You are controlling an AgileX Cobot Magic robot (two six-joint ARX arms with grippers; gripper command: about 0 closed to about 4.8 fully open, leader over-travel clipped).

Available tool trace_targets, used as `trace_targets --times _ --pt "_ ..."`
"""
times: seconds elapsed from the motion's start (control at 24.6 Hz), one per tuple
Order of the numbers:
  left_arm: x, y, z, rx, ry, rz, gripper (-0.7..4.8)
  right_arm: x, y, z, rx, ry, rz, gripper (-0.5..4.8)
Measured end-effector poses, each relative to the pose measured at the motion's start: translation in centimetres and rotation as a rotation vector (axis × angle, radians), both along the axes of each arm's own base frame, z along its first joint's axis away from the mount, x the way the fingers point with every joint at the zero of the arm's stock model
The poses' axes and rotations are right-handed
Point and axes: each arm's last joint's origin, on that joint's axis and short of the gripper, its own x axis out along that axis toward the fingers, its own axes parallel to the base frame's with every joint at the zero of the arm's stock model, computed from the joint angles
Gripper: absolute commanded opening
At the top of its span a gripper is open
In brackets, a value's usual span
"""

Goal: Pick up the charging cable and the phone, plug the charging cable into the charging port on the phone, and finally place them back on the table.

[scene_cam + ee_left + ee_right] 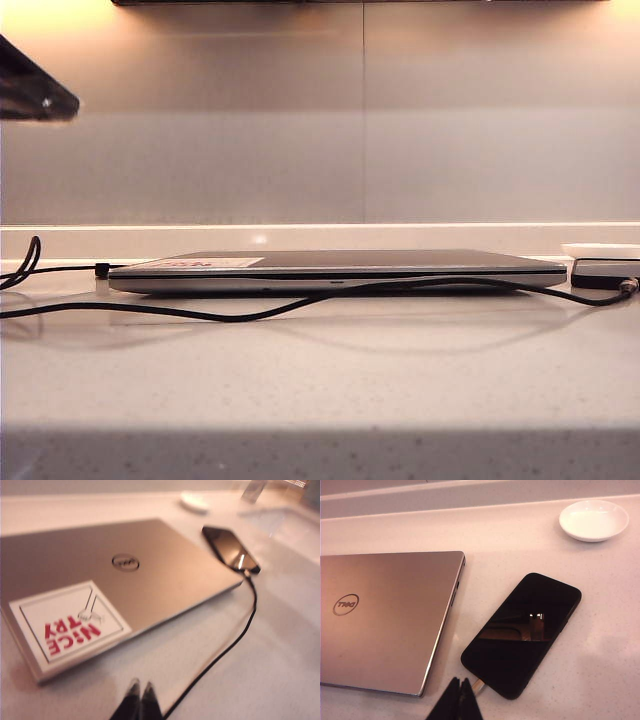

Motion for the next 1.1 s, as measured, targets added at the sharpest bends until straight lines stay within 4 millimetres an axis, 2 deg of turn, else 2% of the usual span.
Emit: trace_targets --times 0.49,0.61,0.77,0.98,1.1 --pt "-0.2 0.6 1.4 -0.053 -0.202 0.021 -0.06 0.0 0.0 0.0 0.000 0.003 0.000 -0.05" --pt "0.4 1.7 1.8 -0.062 -0.240 0.137 -0.06 0.0 0.0 0.0 0.000 0.003 0.000 -0.05" --pt "0.3 5.0 0.7 -0.060 -0.330 0.452 -0.06 0.1 0.0 0.0 0.000 0.003 -0.001 -0.05" --pt "0.2 6.6 -1.0 -0.040 -0.362 0.627 -0.06 0.0 0.0 0.0 0.000 0.003 -0.001 -0.05" --pt "0.4 6.8 -1.7 -0.034 -0.351 0.654 -0.06 0.1 0.0 0.0 0.000 0.004 -0.001 -0.04"
